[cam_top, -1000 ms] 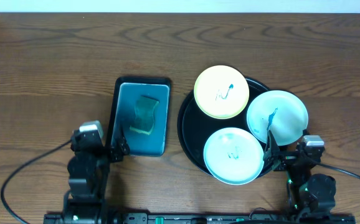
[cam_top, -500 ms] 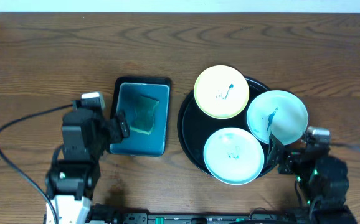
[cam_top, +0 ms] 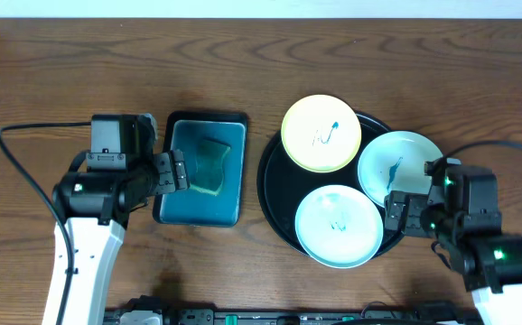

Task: Clean dirty plates on tray and stack at the side
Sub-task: 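Move the left gripper over the green sponge and grasp it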

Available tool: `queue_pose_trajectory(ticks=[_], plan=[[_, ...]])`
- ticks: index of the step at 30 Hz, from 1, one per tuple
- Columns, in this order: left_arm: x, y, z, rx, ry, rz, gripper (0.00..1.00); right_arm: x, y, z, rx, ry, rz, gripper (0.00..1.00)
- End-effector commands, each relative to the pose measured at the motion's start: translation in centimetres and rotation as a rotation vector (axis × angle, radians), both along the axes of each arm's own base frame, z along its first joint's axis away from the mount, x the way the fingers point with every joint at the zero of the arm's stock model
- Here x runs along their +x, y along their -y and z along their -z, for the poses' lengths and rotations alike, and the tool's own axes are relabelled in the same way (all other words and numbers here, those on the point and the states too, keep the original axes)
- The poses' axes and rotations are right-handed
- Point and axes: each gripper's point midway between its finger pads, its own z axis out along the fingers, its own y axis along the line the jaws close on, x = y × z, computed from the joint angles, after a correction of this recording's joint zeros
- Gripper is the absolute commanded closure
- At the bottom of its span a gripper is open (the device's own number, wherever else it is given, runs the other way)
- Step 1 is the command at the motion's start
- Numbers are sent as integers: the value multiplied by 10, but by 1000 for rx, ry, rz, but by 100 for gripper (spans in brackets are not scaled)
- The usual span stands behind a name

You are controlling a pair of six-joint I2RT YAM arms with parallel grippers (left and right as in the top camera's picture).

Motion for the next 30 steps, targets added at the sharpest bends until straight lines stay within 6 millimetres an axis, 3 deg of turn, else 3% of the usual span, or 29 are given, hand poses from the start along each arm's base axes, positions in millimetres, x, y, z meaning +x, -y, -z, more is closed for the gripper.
queue_pose_trajectory(ticks=[1, 10, 15, 18, 22, 30], plan=[[0, 1, -5, -11, -7, 0, 12, 3, -10, -7, 37, -9, -47, 1], [20, 2, -16, -16, 86, 1, 12, 4, -17, -7, 72, -12, -68, 1], [45, 3, -31, -17, 200, 3, 12, 4, -17, -7, 75, -13, -65, 1], [59, 4, -29, -10, 223, 19, 13, 4, -17, -7, 74, -12, -65, 1], [71, 16, -10, 14, 185, 94, 14, 4, -17, -7, 74, -13, -65, 1], [81, 50, 59, 42, -2, 226, 21, 4, -17, -7, 74, -13, -65, 1]])
